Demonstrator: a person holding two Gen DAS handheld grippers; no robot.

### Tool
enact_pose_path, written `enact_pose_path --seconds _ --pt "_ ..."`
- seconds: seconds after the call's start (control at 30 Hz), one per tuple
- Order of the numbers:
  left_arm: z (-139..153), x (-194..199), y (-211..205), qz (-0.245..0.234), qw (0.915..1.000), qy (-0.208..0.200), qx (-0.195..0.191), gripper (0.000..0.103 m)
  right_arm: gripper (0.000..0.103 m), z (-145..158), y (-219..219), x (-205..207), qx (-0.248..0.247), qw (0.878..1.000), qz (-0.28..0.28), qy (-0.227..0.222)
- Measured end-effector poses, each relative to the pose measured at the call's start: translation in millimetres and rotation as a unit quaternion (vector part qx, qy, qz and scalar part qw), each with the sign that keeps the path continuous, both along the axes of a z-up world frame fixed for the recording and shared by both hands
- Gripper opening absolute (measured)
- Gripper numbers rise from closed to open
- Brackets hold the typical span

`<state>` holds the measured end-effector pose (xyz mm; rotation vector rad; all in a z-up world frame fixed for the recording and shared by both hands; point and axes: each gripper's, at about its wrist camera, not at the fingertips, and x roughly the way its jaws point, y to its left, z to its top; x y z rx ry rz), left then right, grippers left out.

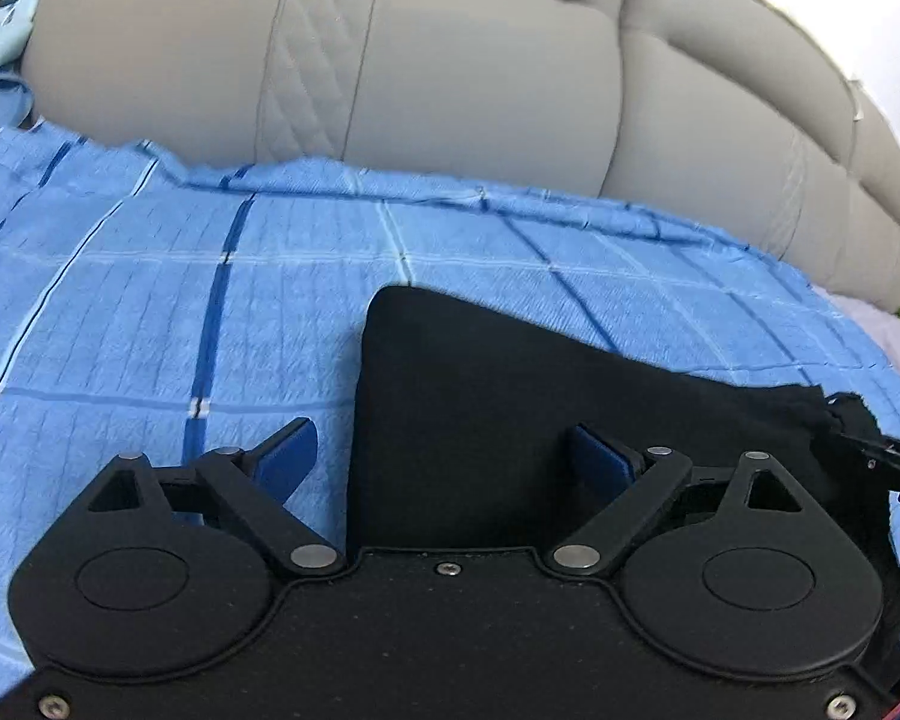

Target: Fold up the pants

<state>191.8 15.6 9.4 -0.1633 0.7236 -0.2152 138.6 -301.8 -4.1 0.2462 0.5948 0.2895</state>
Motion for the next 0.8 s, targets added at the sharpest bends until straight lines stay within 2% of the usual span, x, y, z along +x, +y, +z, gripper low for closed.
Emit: enact_pose_path --seconds 0.07,0.17,0.23,0.4,0.5,0.57,0.63,0.73,0.8 --pt "-1.3 7.1 -0.1 -0.015 0.9999 0.002 -0.003 0.092 0.075 -1.2 -4.1 -0.1 0.018 1.000 0.004 0.000" --pt "-3.9 19.3 0.6 -0.054 0.9985 0.008 -0.006 0.102 0.067 -3.3 -10.9 0.8 0.047 0.999 0.008 0.003" --pt "-4.6 25.9 0.9 -0.069 0.9976 0.007 -0.007 0.102 0.062 -3.9 -12.7 2.1 0.061 0.998 0.009 0.006" --pt "-4.2 35.9 3.7 -0.050 0.9980 0.012 -0.037 0.102 0.051 -5.4 -9.1 3.3 0.072 0.997 0.013 0.008" --pt "-3.4 36.1 3.4 -0.045 0.9982 0.012 -0.037 0.101 0.047 -7.5 -8.5 6.1 0.086 0.996 0.012 0.011" --pt "-3.0 34.9 0.6 -0.038 0.9991 0.008 -0.019 0.092 0.046 -7.6 -6.5 7.5 0.087 0.996 0.011 0.012" --pt "-0.8 30.1 -2.8 -0.027 0.9996 -0.002 0.002 0.060 0.044 -6.9 -3.0 7.5 0.083 0.997 0.008 0.010" --pt "2.6 23.1 -1.6 0.004 0.9999 -0.011 -0.002 0.033 0.039 -5.1 3.1 7.0 0.080 0.997 0.001 0.008" --pt "6.2 20.5 -0.6 0.019 0.9995 -0.024 0.003 0.025 0.035 -1.4 10.0 6.7 0.070 0.998 -0.001 0.002"
